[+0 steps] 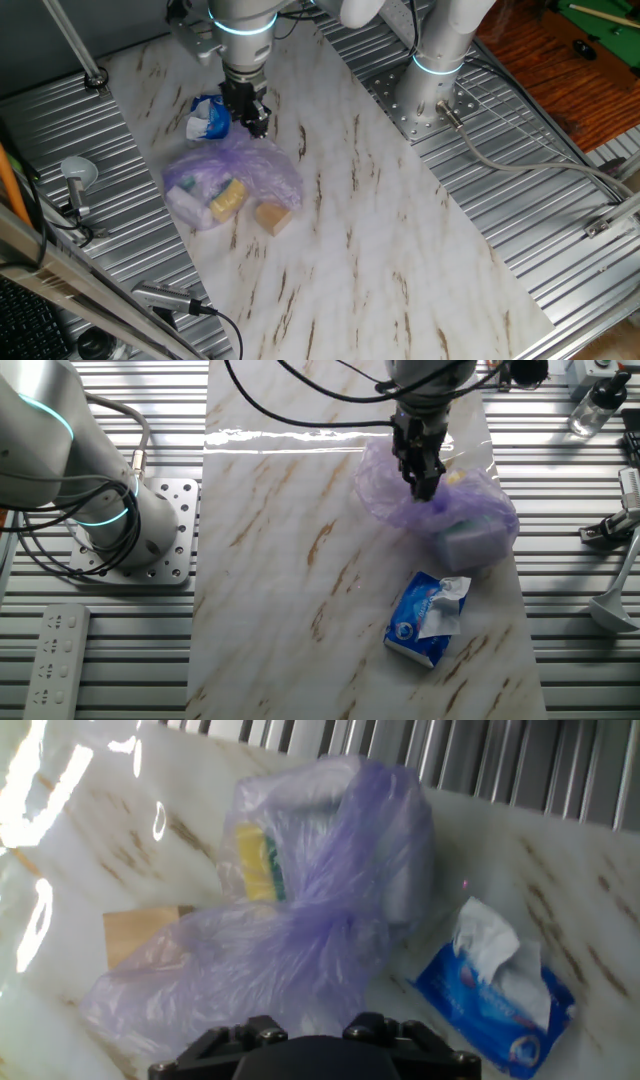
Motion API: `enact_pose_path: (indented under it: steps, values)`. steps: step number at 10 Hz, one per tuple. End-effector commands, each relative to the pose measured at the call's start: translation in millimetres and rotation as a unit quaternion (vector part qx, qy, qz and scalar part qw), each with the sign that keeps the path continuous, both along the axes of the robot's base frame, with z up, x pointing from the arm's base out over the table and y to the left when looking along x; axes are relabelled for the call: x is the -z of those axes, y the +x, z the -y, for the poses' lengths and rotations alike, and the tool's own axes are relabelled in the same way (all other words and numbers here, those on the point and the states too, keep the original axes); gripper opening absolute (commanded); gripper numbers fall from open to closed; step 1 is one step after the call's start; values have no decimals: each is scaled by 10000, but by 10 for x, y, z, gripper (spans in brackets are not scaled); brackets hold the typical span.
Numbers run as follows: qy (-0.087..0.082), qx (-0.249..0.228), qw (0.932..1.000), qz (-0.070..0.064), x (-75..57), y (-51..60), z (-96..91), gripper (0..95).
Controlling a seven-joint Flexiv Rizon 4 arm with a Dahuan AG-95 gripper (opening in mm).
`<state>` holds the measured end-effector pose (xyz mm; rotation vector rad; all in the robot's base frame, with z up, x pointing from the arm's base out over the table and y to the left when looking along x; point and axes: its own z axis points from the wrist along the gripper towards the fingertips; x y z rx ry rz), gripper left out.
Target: Pick up a bag of things
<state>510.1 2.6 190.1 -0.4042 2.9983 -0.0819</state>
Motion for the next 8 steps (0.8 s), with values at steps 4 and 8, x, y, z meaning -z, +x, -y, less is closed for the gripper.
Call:
enact_pose_path:
  steps: [4,8]
  values:
    - [192,-38,9994,294,93,428,28,570]
    - [285,-33,9983,512,234,779,7,760]
